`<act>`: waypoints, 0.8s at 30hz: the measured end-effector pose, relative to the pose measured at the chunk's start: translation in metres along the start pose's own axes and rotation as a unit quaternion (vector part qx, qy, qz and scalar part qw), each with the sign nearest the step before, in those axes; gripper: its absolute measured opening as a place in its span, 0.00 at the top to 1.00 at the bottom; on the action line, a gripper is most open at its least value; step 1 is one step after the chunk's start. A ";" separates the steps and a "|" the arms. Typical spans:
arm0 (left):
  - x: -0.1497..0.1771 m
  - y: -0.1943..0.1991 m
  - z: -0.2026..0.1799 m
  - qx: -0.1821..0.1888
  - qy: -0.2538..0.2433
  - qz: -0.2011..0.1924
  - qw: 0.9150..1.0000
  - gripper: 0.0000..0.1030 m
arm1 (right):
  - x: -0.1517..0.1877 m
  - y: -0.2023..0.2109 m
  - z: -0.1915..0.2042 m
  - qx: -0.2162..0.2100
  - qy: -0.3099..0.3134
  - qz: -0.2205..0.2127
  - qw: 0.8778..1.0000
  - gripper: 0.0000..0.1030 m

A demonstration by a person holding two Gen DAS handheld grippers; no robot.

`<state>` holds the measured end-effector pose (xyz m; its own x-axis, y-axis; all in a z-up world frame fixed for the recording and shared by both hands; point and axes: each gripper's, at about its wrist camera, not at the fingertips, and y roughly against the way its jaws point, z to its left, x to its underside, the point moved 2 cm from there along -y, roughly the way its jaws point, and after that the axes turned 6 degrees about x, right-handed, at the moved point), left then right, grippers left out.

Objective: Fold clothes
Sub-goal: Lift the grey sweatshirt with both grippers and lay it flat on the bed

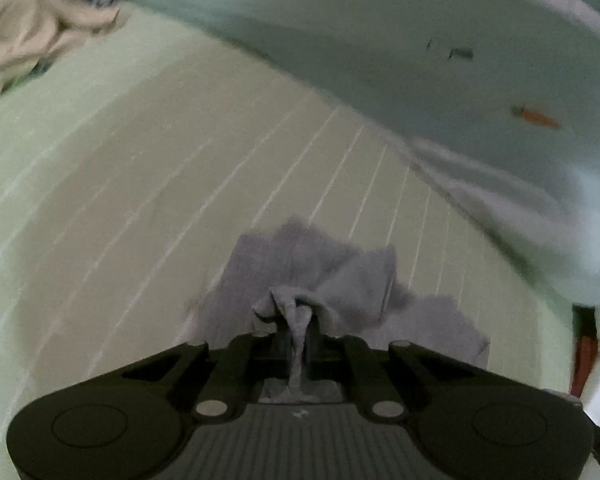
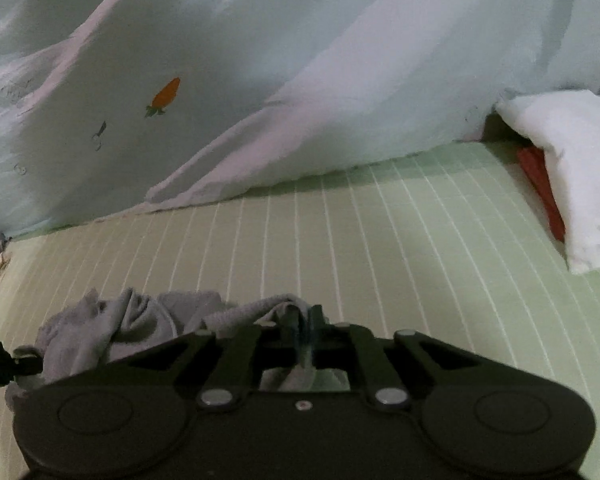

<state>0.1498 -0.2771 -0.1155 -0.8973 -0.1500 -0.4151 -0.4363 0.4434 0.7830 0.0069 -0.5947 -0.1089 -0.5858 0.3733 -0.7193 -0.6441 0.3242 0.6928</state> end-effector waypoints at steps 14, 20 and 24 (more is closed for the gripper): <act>-0.054 0.145 -0.022 0.007 -0.029 -0.255 0.967 0.95 | -0.082 0.106 -0.045 0.087 -0.033 -0.248 0.964 0.97; 0.011 0.120 0.039 -0.073 0.030 -0.159 0.984 0.94 | -0.004 0.077 -0.077 0.119 -0.037 -0.106 0.987 0.96; 0.049 0.106 0.057 -0.093 0.057 -0.101 0.989 0.92 | 0.052 0.062 -0.084 0.129 -0.041 -0.014 0.991 0.91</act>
<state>0.0631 -0.1866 -0.0793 -0.7882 -0.3217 -0.5247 -0.6020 0.2259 0.7658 -0.1047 -0.6280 -0.1081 -0.5209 0.4279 -0.7386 -0.5054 0.5426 0.6709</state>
